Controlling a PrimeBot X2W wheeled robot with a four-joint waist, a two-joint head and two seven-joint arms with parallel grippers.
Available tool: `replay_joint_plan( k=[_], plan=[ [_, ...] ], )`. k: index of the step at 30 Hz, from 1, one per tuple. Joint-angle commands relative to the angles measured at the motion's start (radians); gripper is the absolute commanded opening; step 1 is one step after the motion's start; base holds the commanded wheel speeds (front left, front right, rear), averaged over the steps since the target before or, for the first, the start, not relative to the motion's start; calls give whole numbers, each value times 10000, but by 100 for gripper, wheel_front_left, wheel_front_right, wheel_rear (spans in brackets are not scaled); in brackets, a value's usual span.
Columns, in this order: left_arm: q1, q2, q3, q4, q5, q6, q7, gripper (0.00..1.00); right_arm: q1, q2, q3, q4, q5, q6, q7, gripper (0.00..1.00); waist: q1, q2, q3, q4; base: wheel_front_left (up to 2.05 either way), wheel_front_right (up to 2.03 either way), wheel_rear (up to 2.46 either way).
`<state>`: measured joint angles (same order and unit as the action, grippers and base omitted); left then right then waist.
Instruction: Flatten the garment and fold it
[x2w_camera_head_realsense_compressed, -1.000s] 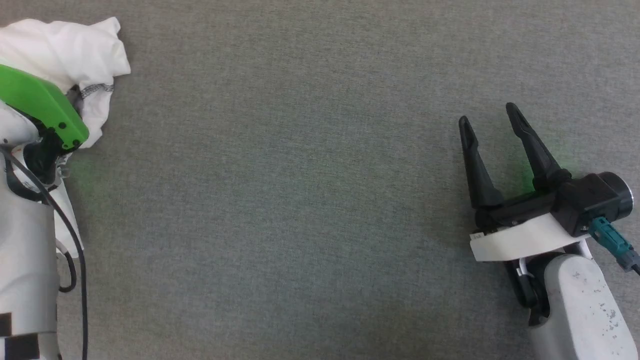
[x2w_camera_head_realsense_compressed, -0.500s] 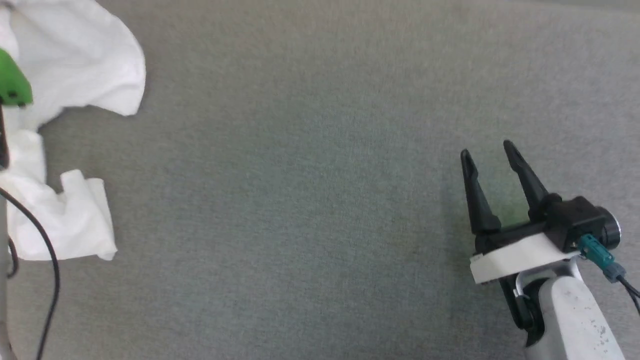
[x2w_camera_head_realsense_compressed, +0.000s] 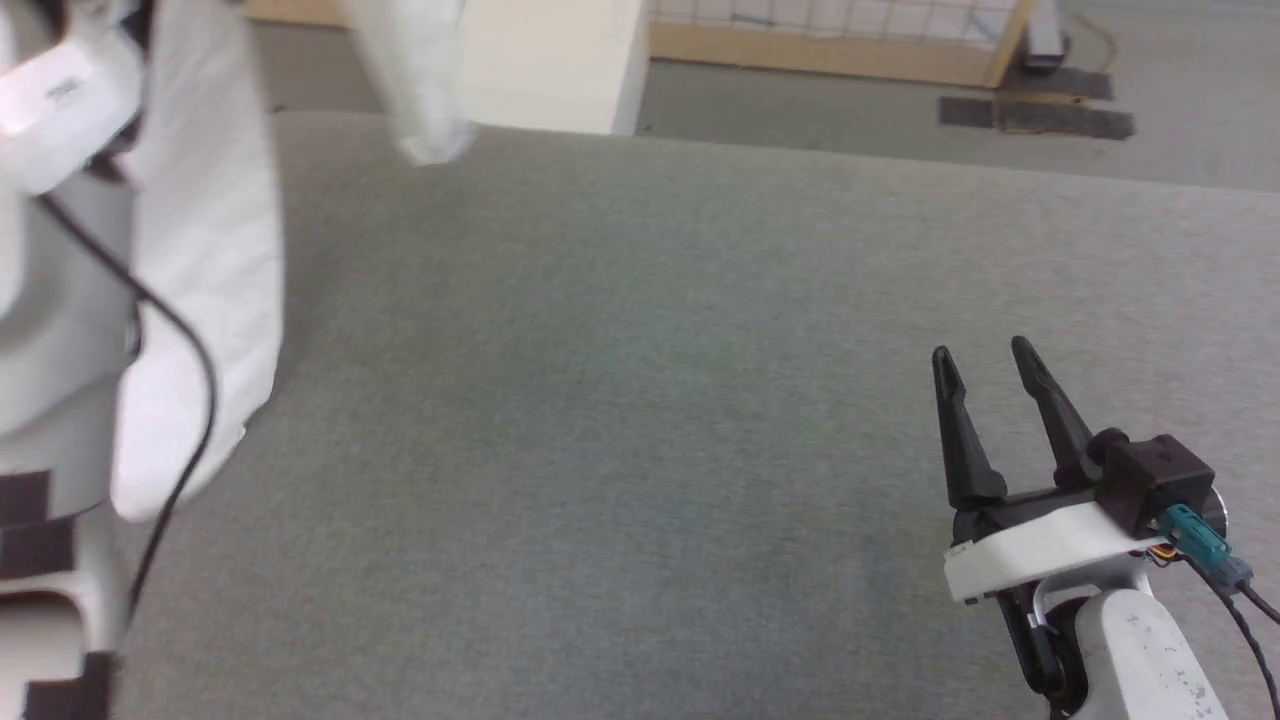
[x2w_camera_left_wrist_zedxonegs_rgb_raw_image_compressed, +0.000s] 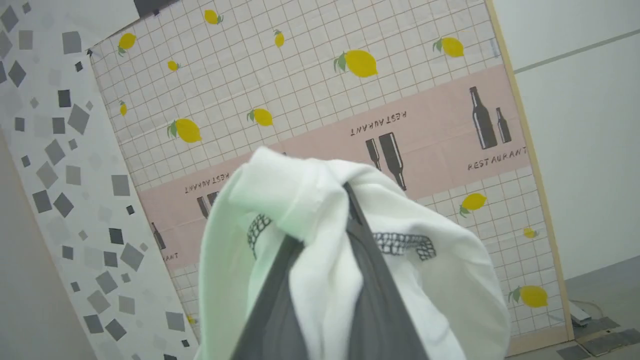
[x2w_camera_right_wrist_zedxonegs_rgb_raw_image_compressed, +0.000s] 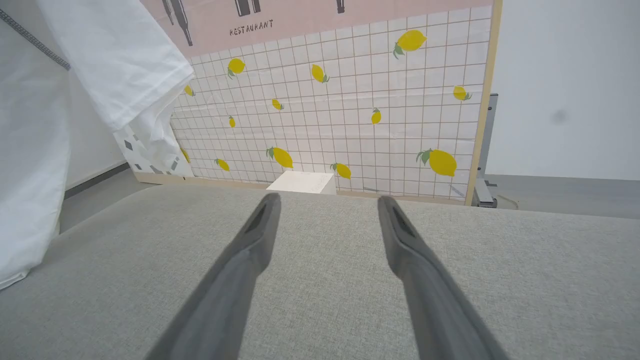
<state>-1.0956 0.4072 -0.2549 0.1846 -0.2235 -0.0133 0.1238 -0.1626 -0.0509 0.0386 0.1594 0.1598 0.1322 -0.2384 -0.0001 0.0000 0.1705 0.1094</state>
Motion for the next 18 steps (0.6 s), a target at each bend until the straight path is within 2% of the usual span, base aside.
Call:
replay_joint_plan(
  k=[1,12,18],
  plan=[
    [-302,-300,-207,-38,-105,-131,58,0,127,5,-3,50,85,-15,-94,100,1,0,-495,-655,0,0,0],
    [-1017,-2360,-1195,231,-1266,-694,-249,0,213,6,9,250,178,-15,-163,100,1,0,-740,-2405,0,0,0],
    [-555,-3039,-1674,442,-2093,-887,-193,0,264,6,30,315,220,-15,-181,100,1,0,-656,-3247,0,0,0]
  ],
)
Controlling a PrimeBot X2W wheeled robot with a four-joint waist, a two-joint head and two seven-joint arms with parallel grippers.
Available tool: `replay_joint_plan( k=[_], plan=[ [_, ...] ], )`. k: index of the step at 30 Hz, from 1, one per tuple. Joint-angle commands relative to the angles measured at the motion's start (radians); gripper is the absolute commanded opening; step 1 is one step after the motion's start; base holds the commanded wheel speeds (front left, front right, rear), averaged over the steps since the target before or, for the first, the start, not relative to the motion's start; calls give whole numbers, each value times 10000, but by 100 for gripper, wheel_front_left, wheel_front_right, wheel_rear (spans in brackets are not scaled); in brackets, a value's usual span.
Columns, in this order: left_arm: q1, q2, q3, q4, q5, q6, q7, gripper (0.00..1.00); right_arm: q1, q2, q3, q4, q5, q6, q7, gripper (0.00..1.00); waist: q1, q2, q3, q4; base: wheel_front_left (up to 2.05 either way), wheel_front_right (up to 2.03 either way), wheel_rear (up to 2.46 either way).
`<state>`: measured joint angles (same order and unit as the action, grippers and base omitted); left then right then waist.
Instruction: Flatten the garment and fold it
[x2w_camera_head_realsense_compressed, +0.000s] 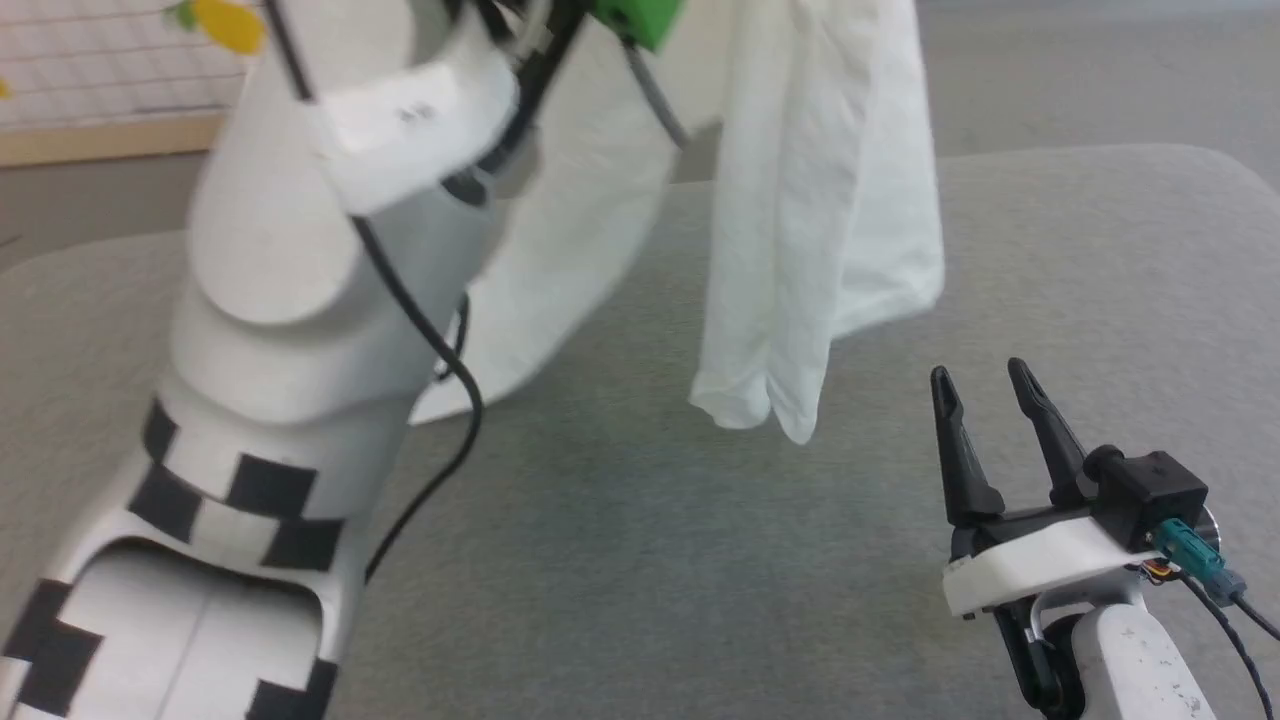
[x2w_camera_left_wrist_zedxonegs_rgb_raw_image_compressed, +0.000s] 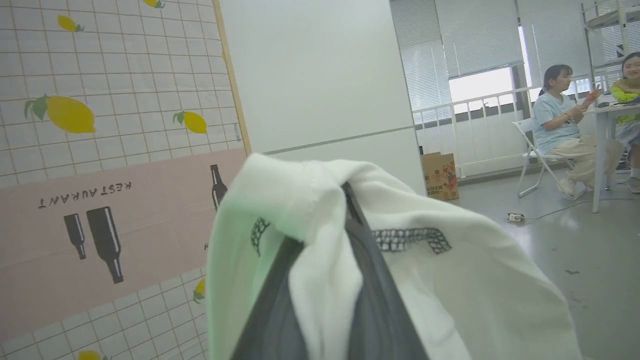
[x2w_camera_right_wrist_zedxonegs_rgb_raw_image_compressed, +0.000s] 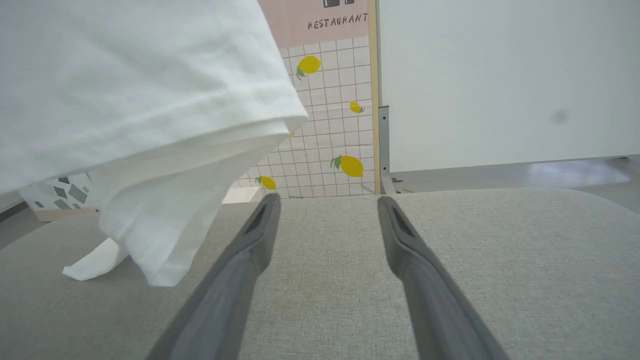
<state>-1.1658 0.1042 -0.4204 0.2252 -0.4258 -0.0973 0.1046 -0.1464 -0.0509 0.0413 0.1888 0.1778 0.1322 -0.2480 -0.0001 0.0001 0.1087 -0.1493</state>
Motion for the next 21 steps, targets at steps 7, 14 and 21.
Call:
replay_joint_plan(
  k=[7,14,21],
  plan=[
    [2193,-165,-935,1111,-565,-81,514,0,269,6,-253,13,38,-15,-96,100,1,-1,15,-1228,0,0,0],
    [4641,-198,-1765,3380,-1056,-74,1450,0,339,6,-441,-93,-49,-15,-38,100,1,-1,103,-1591,0,0,0],
    [5863,-329,-2540,4957,-1504,-177,2746,0,412,7,-512,-214,-95,-15,38,100,1,-1,179,-1560,0,0,0]
  ],
)
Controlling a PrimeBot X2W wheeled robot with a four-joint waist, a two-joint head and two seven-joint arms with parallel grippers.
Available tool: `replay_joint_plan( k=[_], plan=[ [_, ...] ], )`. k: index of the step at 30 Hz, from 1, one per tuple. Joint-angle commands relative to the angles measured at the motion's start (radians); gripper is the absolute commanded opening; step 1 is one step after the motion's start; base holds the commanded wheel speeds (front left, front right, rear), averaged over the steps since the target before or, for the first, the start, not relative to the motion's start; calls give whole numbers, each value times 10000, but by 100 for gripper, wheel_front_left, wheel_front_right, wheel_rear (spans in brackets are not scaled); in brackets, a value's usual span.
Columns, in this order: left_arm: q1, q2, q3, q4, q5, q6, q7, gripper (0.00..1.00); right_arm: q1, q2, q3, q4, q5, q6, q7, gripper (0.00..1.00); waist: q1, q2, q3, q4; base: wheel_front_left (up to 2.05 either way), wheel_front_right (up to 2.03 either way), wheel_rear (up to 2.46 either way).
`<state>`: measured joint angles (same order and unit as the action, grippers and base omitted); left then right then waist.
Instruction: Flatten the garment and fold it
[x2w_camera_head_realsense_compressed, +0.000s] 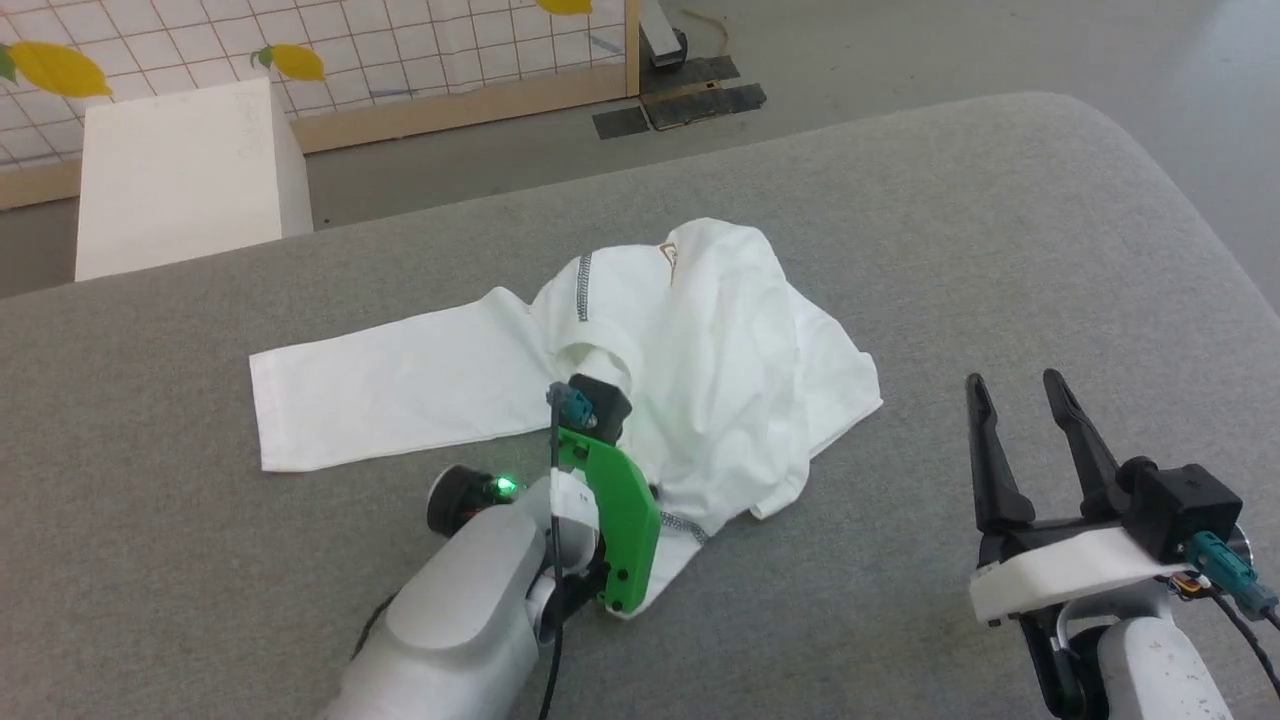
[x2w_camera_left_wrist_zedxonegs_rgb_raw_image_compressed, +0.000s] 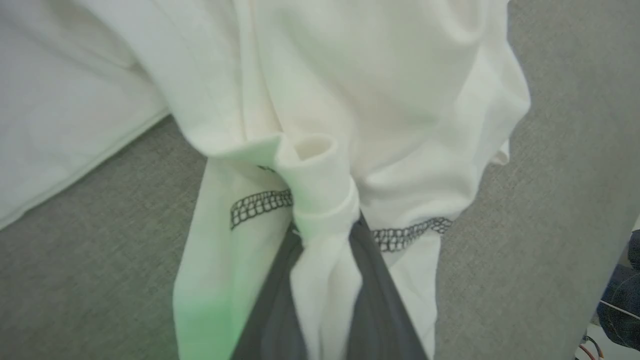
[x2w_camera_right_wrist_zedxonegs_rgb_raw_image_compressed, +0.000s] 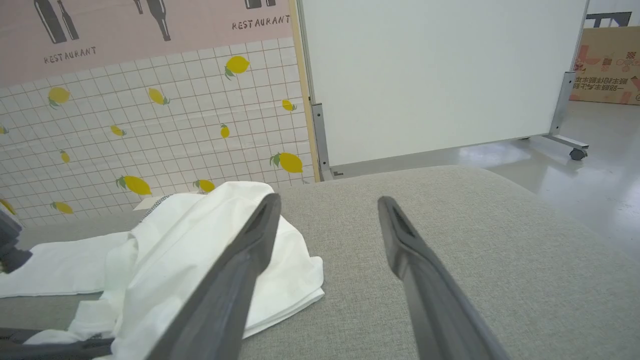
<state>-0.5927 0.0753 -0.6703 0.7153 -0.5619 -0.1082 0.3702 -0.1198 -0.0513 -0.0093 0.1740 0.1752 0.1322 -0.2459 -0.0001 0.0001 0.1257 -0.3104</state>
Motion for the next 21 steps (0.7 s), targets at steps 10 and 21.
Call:
replay_joint_plan(
  k=[10,21],
  plan=[
    [519,78,948,-1323,-478,560,-2581,100,216,10,-83,-353,-174,-15,146,100,1,-1,-1,677,0,0,0],
    [1909,1323,2550,-3770,456,1553,-6267,100,446,11,-322,-998,-438,-15,491,100,1,-1,-130,1535,0,0,0]
  ],
)
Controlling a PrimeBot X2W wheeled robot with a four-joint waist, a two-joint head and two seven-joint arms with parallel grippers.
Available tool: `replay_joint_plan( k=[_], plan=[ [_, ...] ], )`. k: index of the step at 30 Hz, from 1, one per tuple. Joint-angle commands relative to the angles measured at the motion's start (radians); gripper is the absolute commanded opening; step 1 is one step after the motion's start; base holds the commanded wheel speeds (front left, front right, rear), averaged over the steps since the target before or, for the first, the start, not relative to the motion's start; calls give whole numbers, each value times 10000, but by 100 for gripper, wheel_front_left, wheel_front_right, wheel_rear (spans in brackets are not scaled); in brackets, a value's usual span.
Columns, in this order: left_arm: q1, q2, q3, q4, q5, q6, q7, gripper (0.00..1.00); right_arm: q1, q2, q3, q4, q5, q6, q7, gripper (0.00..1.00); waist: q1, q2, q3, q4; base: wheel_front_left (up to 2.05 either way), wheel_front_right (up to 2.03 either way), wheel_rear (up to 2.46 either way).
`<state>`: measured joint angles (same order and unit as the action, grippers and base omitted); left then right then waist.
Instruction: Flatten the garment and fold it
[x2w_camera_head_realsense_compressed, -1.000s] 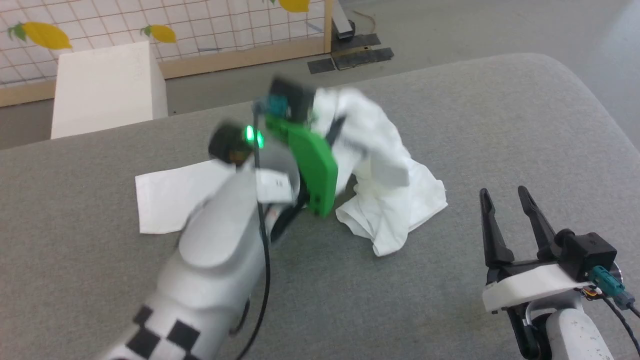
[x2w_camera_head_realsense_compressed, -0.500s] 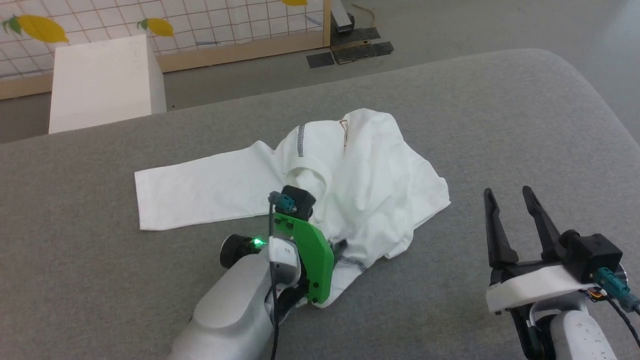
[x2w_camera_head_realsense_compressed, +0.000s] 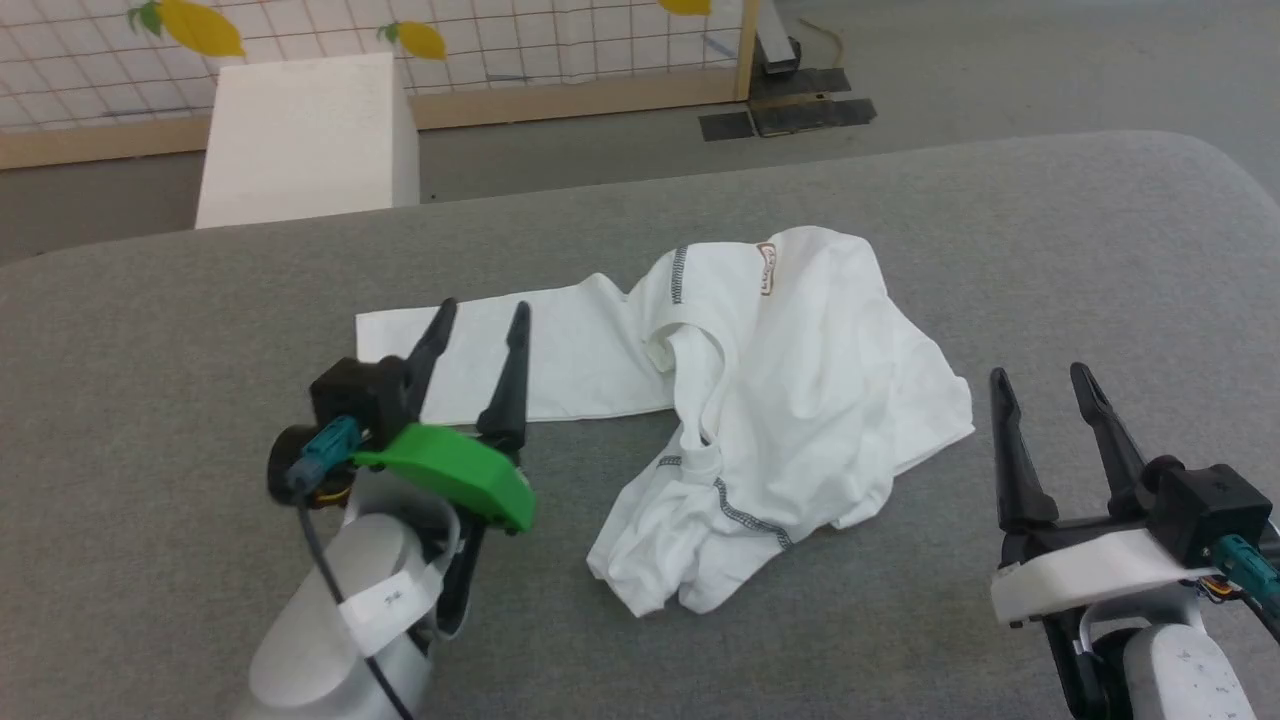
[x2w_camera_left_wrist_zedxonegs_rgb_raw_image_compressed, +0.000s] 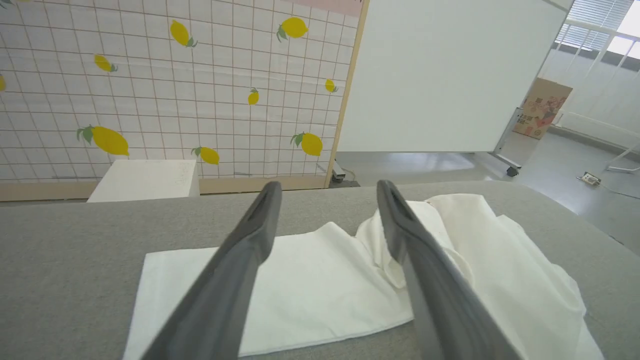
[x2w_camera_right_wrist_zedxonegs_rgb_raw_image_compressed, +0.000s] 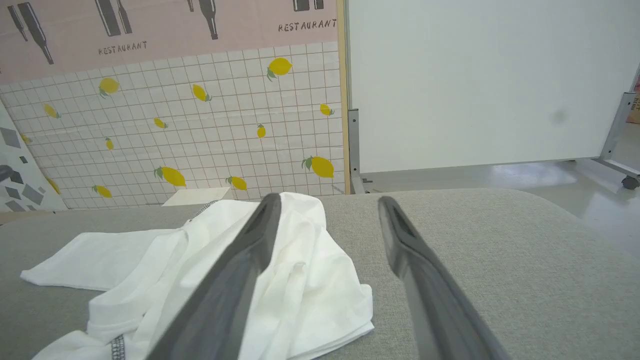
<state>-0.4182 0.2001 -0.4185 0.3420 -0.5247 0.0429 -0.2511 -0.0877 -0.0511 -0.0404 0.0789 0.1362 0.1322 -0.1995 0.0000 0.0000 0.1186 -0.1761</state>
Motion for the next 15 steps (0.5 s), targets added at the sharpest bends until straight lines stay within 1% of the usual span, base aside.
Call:
replay_joint_plan(
  k=[1,4,6,11,15],
  plan=[
    [350,158,206,-175,218,100,-84,100,155,9,-5,-106,-69,-15,80,100,0,0,-74,244,0,0,0],
    [870,200,925,-843,666,217,-100,100,226,9,49,-260,-121,-15,220,100,0,0,-75,357,0,0,0],
    [1310,127,1416,-1270,1000,200,-102,100,264,9,87,-333,-150,-15,323,100,0,0,-71,429,0,0,0],
    [2314,-370,2513,-1909,1649,-63,-104,100,391,9,255,-404,-171,-15,774,100,0,0,-43,606,0,0,0],
    [2818,-826,3199,-2208,2117,-295,-105,100,484,9,384,-423,-156,-15,1202,100,0,0,-17,735,0,0,0]
  ],
)
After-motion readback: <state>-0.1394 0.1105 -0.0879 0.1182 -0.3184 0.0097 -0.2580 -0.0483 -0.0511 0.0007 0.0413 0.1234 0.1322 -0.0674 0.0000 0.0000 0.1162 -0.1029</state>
